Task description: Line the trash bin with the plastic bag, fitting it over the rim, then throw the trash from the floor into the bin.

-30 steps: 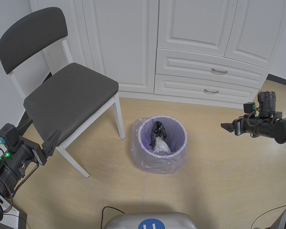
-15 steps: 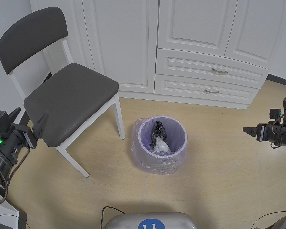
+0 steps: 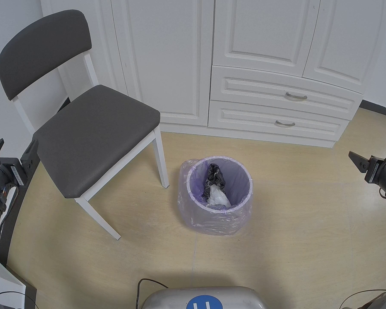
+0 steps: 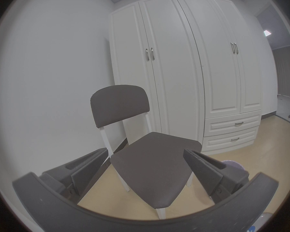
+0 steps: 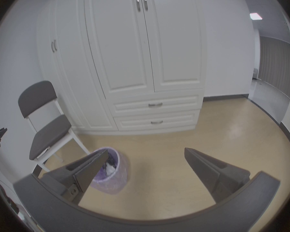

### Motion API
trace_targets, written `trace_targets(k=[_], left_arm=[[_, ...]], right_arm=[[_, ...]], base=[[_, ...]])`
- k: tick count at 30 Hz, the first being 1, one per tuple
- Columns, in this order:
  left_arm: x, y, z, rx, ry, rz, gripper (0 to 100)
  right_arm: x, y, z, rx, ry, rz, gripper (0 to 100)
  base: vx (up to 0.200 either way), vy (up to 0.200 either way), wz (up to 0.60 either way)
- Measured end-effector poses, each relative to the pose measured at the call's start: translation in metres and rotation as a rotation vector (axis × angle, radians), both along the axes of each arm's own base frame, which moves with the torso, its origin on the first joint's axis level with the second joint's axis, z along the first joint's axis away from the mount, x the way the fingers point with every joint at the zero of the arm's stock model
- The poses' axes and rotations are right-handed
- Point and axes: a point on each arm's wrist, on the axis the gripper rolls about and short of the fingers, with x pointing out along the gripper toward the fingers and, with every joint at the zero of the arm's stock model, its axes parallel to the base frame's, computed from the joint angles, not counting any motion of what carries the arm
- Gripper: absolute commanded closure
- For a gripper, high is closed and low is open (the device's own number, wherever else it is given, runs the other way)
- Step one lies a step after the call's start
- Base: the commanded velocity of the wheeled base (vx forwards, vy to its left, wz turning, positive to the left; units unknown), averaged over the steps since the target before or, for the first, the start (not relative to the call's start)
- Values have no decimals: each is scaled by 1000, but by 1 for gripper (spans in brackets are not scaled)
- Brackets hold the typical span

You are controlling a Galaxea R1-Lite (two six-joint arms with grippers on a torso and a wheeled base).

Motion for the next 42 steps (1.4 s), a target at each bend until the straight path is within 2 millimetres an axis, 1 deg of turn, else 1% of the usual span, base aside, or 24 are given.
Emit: trace_targets(k=[3,7,11,15,18,20,24,29,33,37,39,40,42], left_arm=[[-2,0,-1,0,4,3,0],[-6,1,1,-3,-8,4,0],[-16,1,5,-13,-31,-1,0],[-29,2,9,-29,-67,-9,0],[-44,2,11,-33,-82,-25,0],[-54,2,12,-33,-76,-41,0],[-73,2,10,-29,-10,-74,0],[-102,4,16,-28,-9,-111,0],[-121,5,22,-30,-62,-131,0],[-137,7,25,-31,-118,-143,0],[-144,8,26,-31,-143,-147,0],[-146,8,26,-31,-148,-146,0],[-154,8,25,-31,-168,-147,0]], right_arm=[[-5,0,2,-5,-79,-2,0],[-19,1,7,-19,-248,-8,0],[-36,2,9,-7,-342,-12,0],[-55,4,17,32,-420,-9,0],[-72,6,25,58,-491,2,0],[-84,8,30,66,-536,15,0],[-103,11,35,68,-605,61,0],[-129,16,36,69,-638,134,0],[-149,19,31,106,-597,197,0],[-177,24,25,157,-556,275,0],[-193,26,22,170,-562,314,0],[-198,26,21,172,-565,327,0],[-215,28,17,180,-586,382,0]], base=[[0,0,0],[0,0,0],[0,0,0],[0,0,0],[0,0,0],[0,0,0],[0,0,0],[0,0,0],[0,0,0],[0,0,0],[0,0,0],[0,0,0],[0,0,0]])
